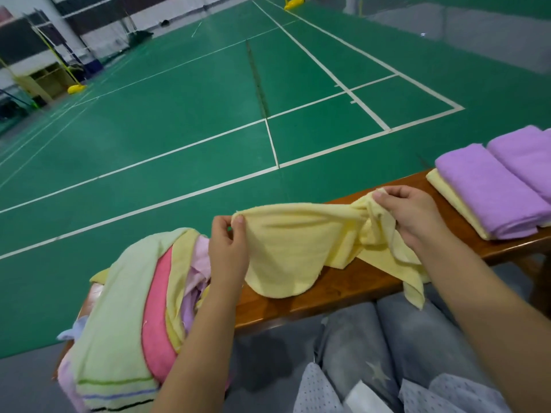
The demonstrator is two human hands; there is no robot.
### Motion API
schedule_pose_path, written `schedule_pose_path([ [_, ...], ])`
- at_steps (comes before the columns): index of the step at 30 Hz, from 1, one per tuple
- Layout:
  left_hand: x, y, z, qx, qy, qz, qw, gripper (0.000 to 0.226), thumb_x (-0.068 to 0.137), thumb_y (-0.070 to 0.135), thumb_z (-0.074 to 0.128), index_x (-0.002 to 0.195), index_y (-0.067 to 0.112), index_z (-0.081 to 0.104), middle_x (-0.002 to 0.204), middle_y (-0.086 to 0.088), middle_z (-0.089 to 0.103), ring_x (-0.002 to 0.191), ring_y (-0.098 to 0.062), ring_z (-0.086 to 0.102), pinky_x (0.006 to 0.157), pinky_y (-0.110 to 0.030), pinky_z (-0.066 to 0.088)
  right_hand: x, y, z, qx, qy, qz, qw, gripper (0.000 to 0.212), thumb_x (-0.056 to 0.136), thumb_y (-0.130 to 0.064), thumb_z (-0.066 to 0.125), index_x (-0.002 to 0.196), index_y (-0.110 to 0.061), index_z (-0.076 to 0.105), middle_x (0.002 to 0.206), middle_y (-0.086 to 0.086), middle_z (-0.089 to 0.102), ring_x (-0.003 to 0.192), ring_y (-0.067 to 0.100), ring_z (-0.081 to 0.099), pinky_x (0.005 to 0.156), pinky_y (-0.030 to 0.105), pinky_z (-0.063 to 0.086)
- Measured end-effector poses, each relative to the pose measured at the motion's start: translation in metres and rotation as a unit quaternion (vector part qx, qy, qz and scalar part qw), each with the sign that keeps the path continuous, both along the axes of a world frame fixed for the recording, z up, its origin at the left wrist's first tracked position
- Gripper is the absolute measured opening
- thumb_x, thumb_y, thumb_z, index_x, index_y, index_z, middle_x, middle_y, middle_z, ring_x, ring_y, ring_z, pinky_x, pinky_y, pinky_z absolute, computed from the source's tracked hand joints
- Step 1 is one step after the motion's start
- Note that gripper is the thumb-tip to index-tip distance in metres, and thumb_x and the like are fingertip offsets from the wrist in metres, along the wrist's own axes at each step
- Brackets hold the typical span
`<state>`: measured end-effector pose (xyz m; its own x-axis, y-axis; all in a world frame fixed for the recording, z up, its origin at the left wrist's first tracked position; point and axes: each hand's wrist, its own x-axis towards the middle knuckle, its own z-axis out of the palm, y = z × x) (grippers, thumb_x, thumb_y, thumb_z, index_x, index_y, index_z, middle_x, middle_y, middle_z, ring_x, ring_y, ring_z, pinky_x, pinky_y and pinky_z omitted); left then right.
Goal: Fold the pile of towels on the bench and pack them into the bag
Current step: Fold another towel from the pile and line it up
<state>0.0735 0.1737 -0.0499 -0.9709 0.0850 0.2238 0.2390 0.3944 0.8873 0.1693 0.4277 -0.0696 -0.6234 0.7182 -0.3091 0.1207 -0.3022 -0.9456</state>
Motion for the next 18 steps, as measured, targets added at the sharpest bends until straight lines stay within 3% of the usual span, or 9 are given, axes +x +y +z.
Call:
schedule_pose_path([
  [3,0.012,0.001,-0.031,-0.148,0.106,-0.157,0.971,0.020,0.091,0.015,0.058,0.077,0.023,0.047,0.083,0.004,0.054,0.075,-0.011,0.049,0.069,-0.017,0.038,0.005,0.003,-0.017,-0.001,-0.039,-0.060,0.997,0.014,0.089,-0.018,0.066,0.102,-0.015,0.063,0.105,0.006,0.065,0.098,0.024,0.063,0.088,0.043,0.055],
  [4,0.018,0.000,-0.043,-0.217,0.116,-0.250,0.936,0.022,0.088,0.018,0.059,0.075,0.027,0.045,0.092,0.005,0.055,0.081,-0.009,0.051,0.074,-0.017,0.041,0.008,0.003,-0.022,-0.001,-0.053,-0.069,0.996,0.015,0.090,-0.018,0.065,0.105,-0.015,0.062,0.106,0.006,0.064,0.100,0.024,0.062,0.089,0.043,0.054],
  [6,0.035,0.000,-0.058,-0.374,0.073,-0.404,0.831,0.011,0.088,0.027,0.061,0.079,0.024,0.053,0.112,0.006,0.057,0.095,-0.009,0.054,0.088,-0.025,0.047,0.015,0.002,-0.031,0.005,-0.080,-0.074,0.994,0.017,0.091,-0.019,0.064,0.106,-0.016,0.060,0.108,0.005,0.062,0.100,0.023,0.060,0.089,0.041,0.054],
  [7,0.041,0.001,-0.063,-0.425,0.049,-0.441,0.789,0.011,0.089,0.032,0.061,0.086,0.021,0.062,0.119,0.006,0.057,0.103,-0.010,0.055,0.094,-0.029,0.047,0.018,0.000,-0.035,0.012,-0.088,-0.075,0.993,0.017,0.090,-0.020,0.064,0.106,-0.015,0.060,0.107,0.005,0.062,0.099,0.022,0.060,0.088,0.040,0.053],
  [8,0.046,0.001,-0.068,-0.452,0.023,-0.447,0.772,0.020,0.090,0.039,0.060,0.093,0.020,0.067,0.124,0.008,0.056,0.108,-0.010,0.054,0.097,-0.031,0.045,0.022,-0.003,-0.037,0.023,-0.094,-0.074,0.993,0.016,0.091,-0.020,0.063,0.105,-0.015,0.059,0.105,0.004,0.062,0.098,0.021,0.059,0.085,0.038,0.053],
  [9,0.048,0.003,-0.070,-0.455,-0.008,-0.431,0.779,0.028,0.091,0.045,0.058,0.097,0.020,0.069,0.123,0.008,0.057,0.109,-0.009,0.053,0.098,-0.031,0.045,0.026,-0.007,-0.039,0.038,-0.098,-0.068,0.992,0.015,0.091,-0.021,0.063,0.105,-0.016,0.059,0.101,0.002,0.061,0.095,0.018,0.058,0.081,0.035,0.052],
  [12,0.045,0.015,-0.068,-0.406,-0.040,-0.316,0.857,0.039,0.092,0.055,0.051,0.105,0.021,0.064,0.107,0.008,0.062,0.095,-0.008,0.058,0.086,-0.030,0.051,0.036,-0.021,-0.044,0.081,-0.089,-0.037,0.992,0.012,0.092,-0.023,0.062,0.103,-0.018,0.061,0.094,-0.004,0.060,0.086,0.011,0.055,0.066,0.025,0.045],
  [14,0.043,0.028,-0.068,-0.374,-0.057,-0.246,0.892,0.043,0.090,0.057,0.053,0.114,0.021,0.058,0.106,0.007,0.061,0.093,-0.009,0.058,0.081,-0.028,0.053,0.041,-0.029,-0.048,0.107,-0.084,-0.024,0.990,0.010,0.091,-0.024,0.062,0.100,-0.019,0.061,0.094,-0.005,0.060,0.086,0.011,0.055,0.066,0.026,0.045],
  [18,0.044,0.061,-0.075,-0.366,-0.083,-0.239,0.896,0.046,0.085,0.052,0.063,0.117,0.021,0.052,0.105,0.006,0.060,0.091,-0.012,0.058,0.077,-0.028,0.053,0.047,-0.035,-0.049,0.152,-0.082,-0.022,0.985,0.004,0.090,-0.024,0.062,0.092,-0.022,0.060,0.090,-0.006,0.059,0.084,0.011,0.054,0.067,0.029,0.046],
])
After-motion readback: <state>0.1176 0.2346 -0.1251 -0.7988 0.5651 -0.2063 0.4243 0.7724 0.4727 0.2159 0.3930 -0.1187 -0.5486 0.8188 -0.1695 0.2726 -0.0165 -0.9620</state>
